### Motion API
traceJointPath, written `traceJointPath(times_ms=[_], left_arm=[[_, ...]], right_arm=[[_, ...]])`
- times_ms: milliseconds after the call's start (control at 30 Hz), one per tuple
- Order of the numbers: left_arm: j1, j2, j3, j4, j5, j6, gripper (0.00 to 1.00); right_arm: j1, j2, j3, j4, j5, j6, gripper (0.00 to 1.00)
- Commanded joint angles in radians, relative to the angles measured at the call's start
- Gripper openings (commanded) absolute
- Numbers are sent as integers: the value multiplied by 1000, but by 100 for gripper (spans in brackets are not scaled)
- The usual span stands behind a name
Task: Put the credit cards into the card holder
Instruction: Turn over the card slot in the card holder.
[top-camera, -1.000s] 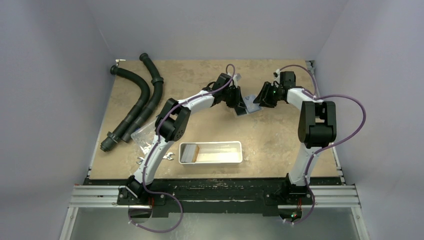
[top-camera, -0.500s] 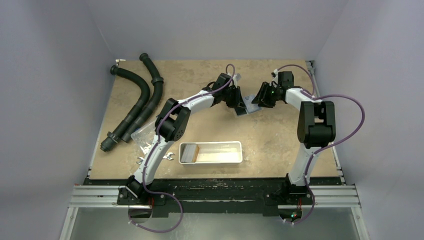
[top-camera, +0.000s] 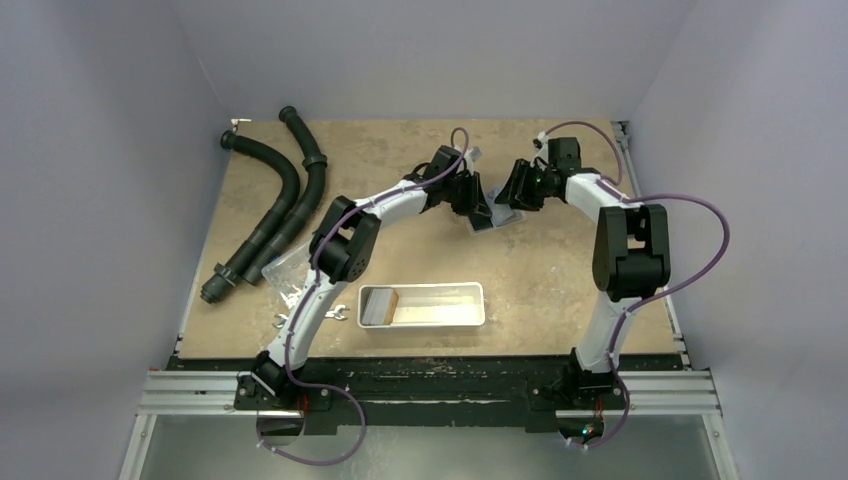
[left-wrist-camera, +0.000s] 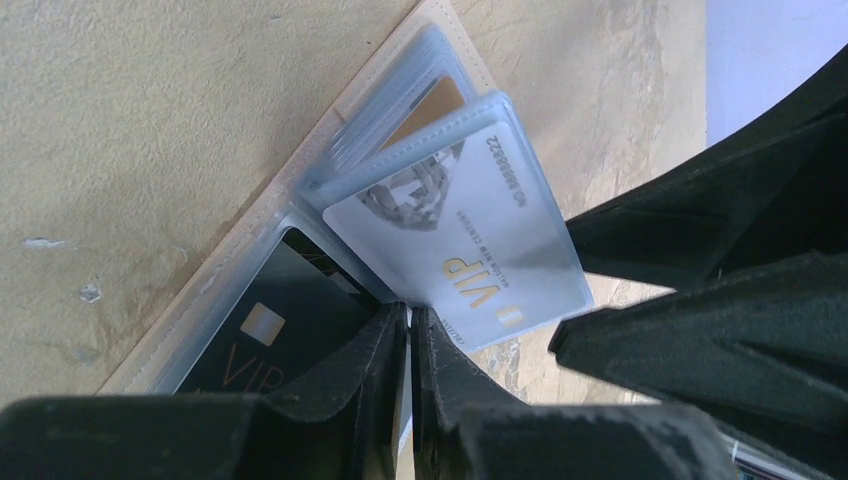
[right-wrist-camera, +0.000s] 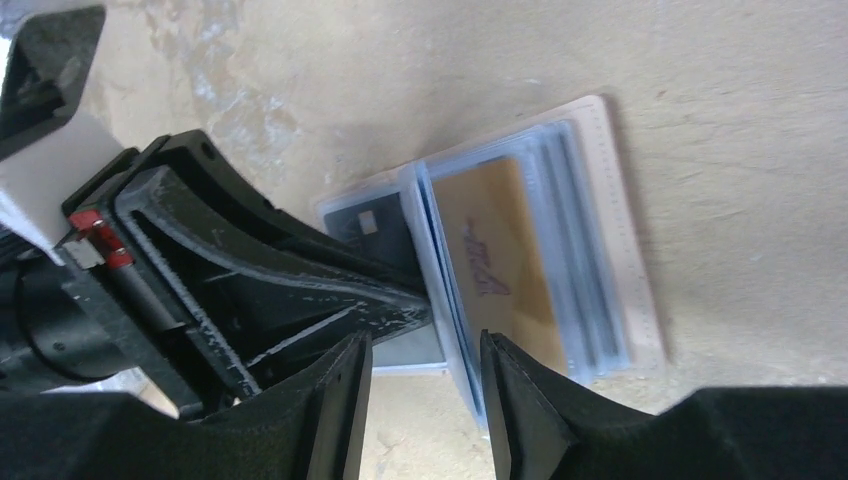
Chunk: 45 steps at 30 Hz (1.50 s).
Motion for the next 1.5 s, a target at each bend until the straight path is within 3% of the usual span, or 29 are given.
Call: traceJointPath(times_ms=[0, 533, 900, 1100, 1367, 1467], left_arm=[[11, -43, -32, -34, -12, 26, 13], [58, -190, -177, -38, 16, 31, 27], [67, -243, -257, 24, 17, 16, 29], [67, -252, -271, 36, 21, 15, 29], [71, -290, -288, 39, 16, 23, 30], [79, -316, -311, 48, 22, 22, 31]], right_arm=[[27, -17, 32, 16, -86, 1, 51], [25, 26, 37, 50, -139, 24, 50], [24, 32, 20, 74, -172, 31, 27], [26, 52, 20, 75, -167, 30, 24], [25, 68, 28, 81, -202, 37, 6], [25, 56, 18, 99, -228, 47, 5]])
